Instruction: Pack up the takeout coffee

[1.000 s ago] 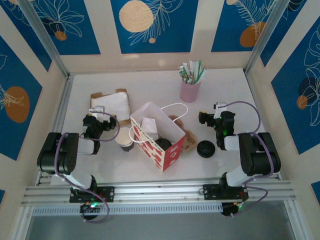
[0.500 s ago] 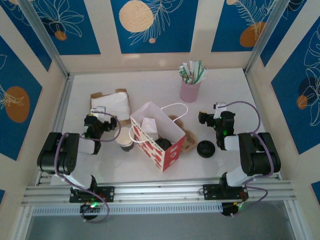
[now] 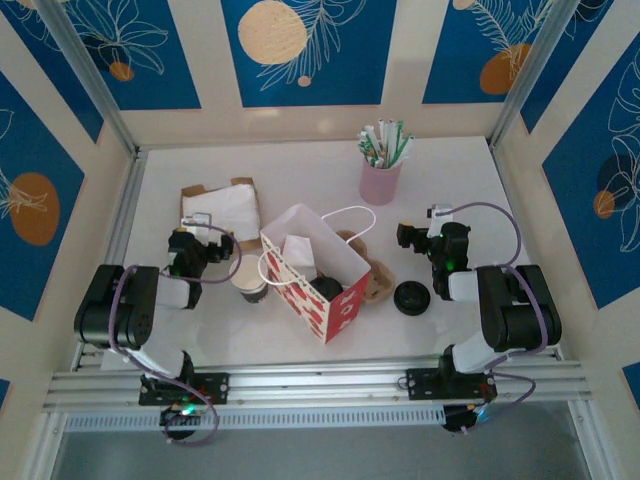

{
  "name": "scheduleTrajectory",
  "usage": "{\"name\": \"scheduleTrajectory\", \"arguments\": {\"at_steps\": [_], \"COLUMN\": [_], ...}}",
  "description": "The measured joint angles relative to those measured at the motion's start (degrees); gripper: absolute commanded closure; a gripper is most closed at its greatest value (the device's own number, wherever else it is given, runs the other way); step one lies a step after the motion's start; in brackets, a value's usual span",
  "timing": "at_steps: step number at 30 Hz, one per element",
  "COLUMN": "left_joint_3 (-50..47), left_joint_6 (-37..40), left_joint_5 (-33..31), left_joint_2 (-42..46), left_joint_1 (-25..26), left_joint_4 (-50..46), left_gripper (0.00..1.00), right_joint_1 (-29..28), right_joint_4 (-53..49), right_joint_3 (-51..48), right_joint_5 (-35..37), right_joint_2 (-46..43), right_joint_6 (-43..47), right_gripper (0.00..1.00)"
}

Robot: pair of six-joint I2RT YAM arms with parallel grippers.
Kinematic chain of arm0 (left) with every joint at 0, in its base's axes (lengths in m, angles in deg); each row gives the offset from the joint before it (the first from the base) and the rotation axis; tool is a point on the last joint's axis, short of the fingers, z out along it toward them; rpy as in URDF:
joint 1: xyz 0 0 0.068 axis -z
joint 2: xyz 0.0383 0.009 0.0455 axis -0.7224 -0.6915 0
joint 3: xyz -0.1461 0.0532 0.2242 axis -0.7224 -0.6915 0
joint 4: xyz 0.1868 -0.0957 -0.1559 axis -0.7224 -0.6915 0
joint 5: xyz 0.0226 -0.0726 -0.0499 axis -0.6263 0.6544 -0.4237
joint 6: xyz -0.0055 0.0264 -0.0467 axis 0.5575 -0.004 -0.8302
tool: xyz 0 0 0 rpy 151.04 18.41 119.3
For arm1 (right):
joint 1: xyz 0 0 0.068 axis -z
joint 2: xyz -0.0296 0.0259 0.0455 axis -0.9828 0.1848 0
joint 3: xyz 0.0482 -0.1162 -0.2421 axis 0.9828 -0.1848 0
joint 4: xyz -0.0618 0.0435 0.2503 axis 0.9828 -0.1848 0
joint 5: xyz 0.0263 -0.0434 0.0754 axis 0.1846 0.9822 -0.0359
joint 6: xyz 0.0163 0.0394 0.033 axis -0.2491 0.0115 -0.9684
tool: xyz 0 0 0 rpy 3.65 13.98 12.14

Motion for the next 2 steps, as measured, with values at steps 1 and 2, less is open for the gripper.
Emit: {"name": "scheduleTrajectory", "arguments": {"at_steps": [1,2], "left_joint_3": [0.0,0.0], "left_joint_6": [0.0,0.0], "left_joint_5": [0.0,0.0], "left_joint_2": [0.0,0.0], "left_joint_1": [0.0,0.0], "left_joint_4": [0.0,0.0], "left_gripper": [0.00,0.00], "right_joint_1": [0.0,0.0], "right_joint_4": [0.0,0.0], "right_joint_3": [0.0,0.0], "right_joint_5": [-0.3,-0.7], "right_joint_2": [0.0,0.0], "right_joint_6": [0.0,0.0], "right_gripper": [0.01,0.01]}}
